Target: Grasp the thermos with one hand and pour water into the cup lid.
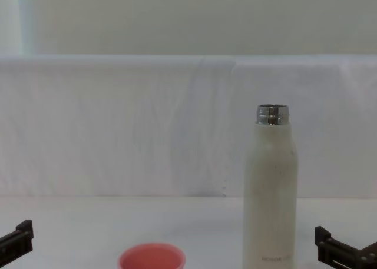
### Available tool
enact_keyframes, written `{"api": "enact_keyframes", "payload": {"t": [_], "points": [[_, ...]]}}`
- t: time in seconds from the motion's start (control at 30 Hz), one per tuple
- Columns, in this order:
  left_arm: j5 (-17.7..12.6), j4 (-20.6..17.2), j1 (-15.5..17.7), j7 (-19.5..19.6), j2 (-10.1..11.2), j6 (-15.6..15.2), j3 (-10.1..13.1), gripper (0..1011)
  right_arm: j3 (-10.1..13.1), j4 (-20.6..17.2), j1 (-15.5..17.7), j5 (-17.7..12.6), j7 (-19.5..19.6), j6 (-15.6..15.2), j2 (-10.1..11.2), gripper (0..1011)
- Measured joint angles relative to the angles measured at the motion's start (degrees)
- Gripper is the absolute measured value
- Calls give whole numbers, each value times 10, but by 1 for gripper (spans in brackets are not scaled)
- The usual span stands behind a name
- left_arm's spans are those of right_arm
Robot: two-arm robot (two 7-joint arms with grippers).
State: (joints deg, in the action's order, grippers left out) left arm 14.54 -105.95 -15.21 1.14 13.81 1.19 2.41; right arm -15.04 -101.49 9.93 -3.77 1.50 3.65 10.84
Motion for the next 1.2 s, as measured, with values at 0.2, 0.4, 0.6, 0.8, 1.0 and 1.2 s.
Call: {"api": "enact_keyframes", "payload": {"t": [0.2,0.4,0.6,0.8,1.0,1.2], "points": [[0,0,0,0,0,0,0,1001,0,0,0,0,0,0,0,1001],[0,0,0,0,0,0,0,1001,0,0,0,0,0,0,0,1001],[0,0,0,0,0,0,0,1001,0,0,0,0,0,0,0,1001],[0,0,0,0,0,0,0,1001,0,0,0,0,0,0,0,1001],[0,0,0,0,0,0,0,1001,0,0,0,0,0,0,0,1001],[0,0,0,0,0,0,0,1001,0,0,0,0,0,0,0,1001]]}}
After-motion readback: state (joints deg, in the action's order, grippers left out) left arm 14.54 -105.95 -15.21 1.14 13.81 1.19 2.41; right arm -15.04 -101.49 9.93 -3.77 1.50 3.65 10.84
